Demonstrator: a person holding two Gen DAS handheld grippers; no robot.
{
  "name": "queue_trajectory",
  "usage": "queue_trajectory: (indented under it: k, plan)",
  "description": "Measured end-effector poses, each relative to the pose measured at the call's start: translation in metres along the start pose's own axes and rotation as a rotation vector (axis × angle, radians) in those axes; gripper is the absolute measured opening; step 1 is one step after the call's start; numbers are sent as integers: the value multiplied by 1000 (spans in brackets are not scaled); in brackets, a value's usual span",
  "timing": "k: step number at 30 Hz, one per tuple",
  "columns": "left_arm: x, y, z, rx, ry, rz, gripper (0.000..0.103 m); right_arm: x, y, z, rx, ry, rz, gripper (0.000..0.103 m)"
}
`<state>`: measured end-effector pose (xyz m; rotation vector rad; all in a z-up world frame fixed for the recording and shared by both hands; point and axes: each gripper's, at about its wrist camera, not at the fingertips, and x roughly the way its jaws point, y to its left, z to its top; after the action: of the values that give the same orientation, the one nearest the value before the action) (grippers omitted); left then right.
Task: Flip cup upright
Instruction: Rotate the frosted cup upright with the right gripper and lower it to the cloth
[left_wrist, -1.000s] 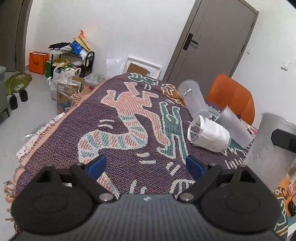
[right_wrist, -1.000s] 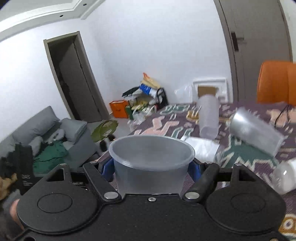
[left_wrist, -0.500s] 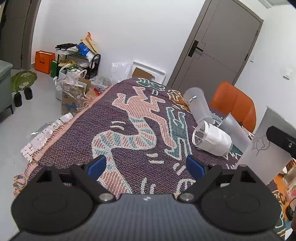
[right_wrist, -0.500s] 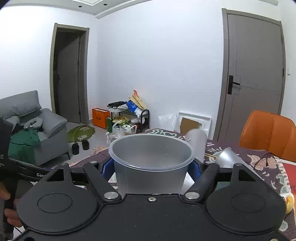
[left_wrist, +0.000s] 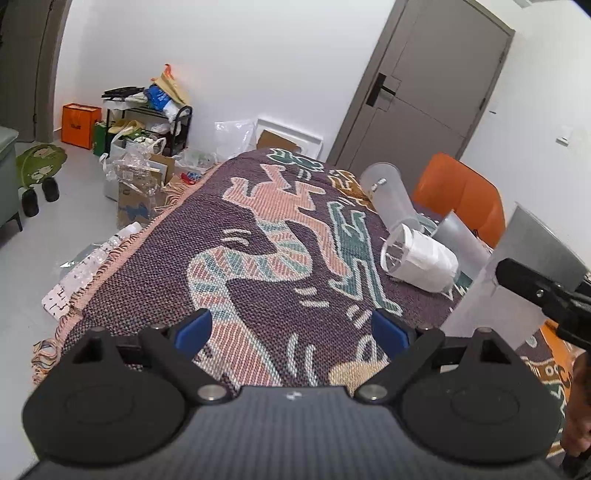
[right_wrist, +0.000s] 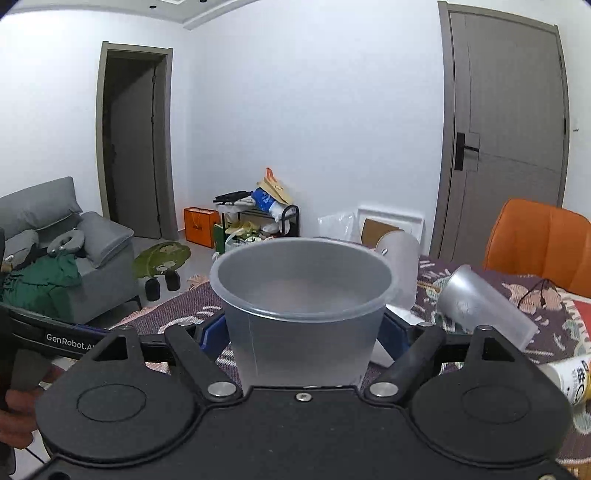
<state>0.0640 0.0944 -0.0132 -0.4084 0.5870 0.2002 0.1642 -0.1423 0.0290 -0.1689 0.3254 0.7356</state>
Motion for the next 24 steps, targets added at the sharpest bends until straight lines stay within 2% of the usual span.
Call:
queue_trajectory:
  k: [7,15,24]
  plan:
    - [-13,-3,-5,28,-18,-28,92,-10,2,-2,44,38,9,103]
    - [-36,-9,-14,81,-38,-49,92,-29,-6,-10,136,77,8,103]
    - [-66,-17,-20,126,-91,-72,92,-62,-8,-18,219,49,26,103]
